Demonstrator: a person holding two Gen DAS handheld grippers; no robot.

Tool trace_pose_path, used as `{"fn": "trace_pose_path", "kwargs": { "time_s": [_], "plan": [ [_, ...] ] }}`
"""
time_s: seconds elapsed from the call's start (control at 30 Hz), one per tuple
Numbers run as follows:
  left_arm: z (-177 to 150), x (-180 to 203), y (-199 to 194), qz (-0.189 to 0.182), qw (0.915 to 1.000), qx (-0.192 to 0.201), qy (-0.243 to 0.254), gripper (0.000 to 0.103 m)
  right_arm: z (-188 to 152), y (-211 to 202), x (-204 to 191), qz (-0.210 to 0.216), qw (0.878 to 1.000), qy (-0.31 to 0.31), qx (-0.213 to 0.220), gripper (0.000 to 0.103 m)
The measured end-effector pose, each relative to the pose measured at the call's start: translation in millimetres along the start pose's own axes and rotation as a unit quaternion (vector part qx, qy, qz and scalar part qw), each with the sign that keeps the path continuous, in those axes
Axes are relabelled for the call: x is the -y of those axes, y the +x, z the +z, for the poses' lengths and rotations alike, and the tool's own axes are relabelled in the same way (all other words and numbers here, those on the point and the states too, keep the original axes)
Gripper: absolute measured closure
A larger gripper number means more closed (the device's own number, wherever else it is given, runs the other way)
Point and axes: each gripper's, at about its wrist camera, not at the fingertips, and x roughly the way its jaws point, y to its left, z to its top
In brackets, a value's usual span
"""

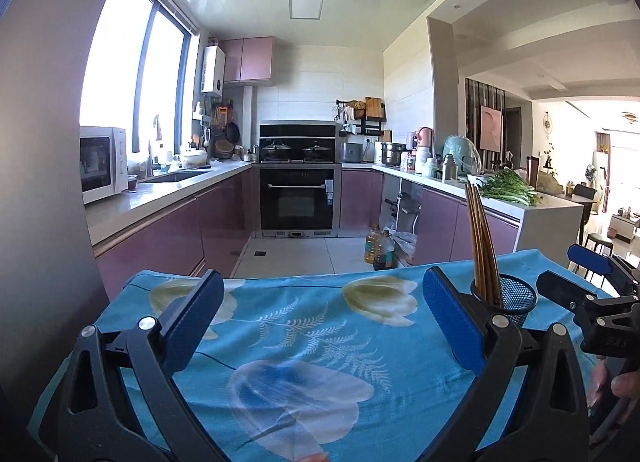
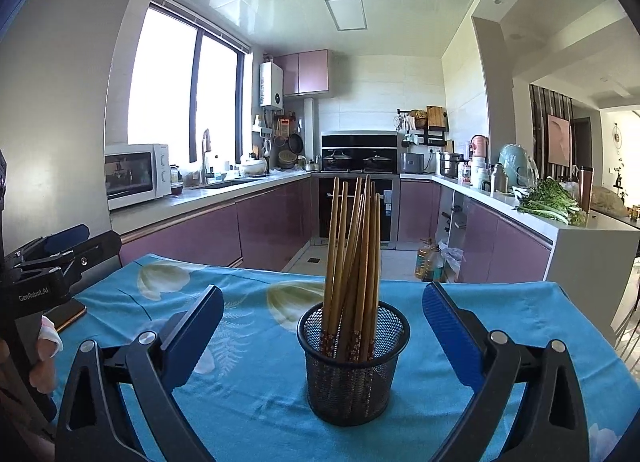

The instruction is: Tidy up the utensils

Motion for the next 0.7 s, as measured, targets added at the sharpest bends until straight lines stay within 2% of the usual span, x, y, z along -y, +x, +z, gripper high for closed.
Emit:
{"fn": "trace_pose_path", "kwargs": {
  "time_s": [0.33, 0.7],
  "plan": [
    [-3, -1, -15, 0.025, 0.9996, 0.009, -0.003, 0.005, -2, -12, 2, -0.019, 1.0, 0.01, 0.014, 0.007],
    [-2, -3, -23, 0.033, 0.9993, 0.015, -0.007, 0.005, -2, -19, -3, -0.028, 0.999, 0.007, 0.024, 0.007]
  ]
}}
